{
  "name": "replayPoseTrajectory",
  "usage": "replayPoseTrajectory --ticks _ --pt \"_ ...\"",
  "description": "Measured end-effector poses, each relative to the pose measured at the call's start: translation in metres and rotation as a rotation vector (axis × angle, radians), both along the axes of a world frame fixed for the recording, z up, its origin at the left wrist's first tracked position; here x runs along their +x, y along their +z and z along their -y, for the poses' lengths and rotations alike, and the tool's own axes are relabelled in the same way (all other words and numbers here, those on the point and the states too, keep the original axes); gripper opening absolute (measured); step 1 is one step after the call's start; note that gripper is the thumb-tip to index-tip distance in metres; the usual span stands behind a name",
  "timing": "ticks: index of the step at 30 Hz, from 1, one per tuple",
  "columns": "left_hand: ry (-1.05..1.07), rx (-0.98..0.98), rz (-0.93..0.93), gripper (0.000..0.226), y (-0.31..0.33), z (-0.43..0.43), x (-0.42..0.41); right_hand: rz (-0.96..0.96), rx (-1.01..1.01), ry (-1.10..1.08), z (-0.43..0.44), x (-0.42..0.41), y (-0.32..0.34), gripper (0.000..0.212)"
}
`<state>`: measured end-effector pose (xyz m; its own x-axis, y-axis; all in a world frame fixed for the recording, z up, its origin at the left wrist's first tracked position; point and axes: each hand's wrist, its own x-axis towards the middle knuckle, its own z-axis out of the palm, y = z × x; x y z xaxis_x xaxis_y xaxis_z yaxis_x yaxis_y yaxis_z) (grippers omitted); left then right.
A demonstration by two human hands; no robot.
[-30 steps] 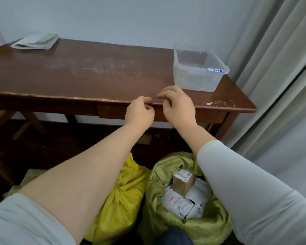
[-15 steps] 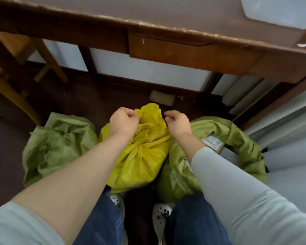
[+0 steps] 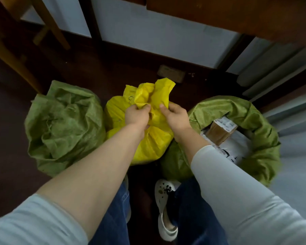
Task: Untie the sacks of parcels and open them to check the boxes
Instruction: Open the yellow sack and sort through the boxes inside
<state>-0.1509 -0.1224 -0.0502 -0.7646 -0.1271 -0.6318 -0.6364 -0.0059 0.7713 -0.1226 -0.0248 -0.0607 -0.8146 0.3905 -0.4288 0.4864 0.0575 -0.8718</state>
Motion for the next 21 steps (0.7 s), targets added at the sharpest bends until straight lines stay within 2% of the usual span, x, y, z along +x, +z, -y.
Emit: replayPoseTrajectory --ticks 2,4,6,9,11,12,15,16,18,19,21 --pt "0.116 0.028 0.013 0.017 0.002 0.005 -0.002 0.039 -0.121 -0.126 0.0 0.004 0.0 0.033" --pt "0.252 0.094 0.039 0.011 0.003 0.014 -0.008 0.108 -0.302 -0.308 -0.007 0.004 0.002 0.036" --pt "0.339 0.167 0.082 0.025 0.002 0.027 -0.013 0.138 -0.442 -0.433 -0.015 0.003 0.005 0.034" --pt "0.367 0.089 0.116 0.038 0.0 0.042 -0.014 0.161 -0.457 -0.505 -0.025 0.004 0.004 0.036" --pt "0.369 0.027 0.117 0.036 0.001 0.045 -0.01 0.177 -0.295 -0.519 -0.027 0.005 0.002 0.043" --pt "0.354 0.024 0.105 0.035 0.001 0.046 -0.008 0.167 -0.132 -0.505 -0.027 0.006 0.001 0.052" --pt "0.23 0.102 0.107 0.039 0.011 0.046 -0.002 0.043 0.367 -0.154 -0.023 0.008 0.012 0.087" --pt "0.172 0.121 0.116 0.042 0.015 0.045 -0.001 0.033 0.471 0.001 -0.02 0.008 0.018 0.09" --pt "0.089 0.127 0.135 0.048 0.02 0.043 0.001 0.086 0.54 0.201 -0.018 0.005 0.025 0.067" --pt "0.067 0.129 0.15 0.052 0.023 0.042 0.002 0.123 0.53 0.233 -0.017 0.004 0.028 0.055" --pt "0.087 0.133 0.223 0.053 0.019 0.043 0.002 0.176 0.551 0.235 -0.016 0.008 0.028 0.045"
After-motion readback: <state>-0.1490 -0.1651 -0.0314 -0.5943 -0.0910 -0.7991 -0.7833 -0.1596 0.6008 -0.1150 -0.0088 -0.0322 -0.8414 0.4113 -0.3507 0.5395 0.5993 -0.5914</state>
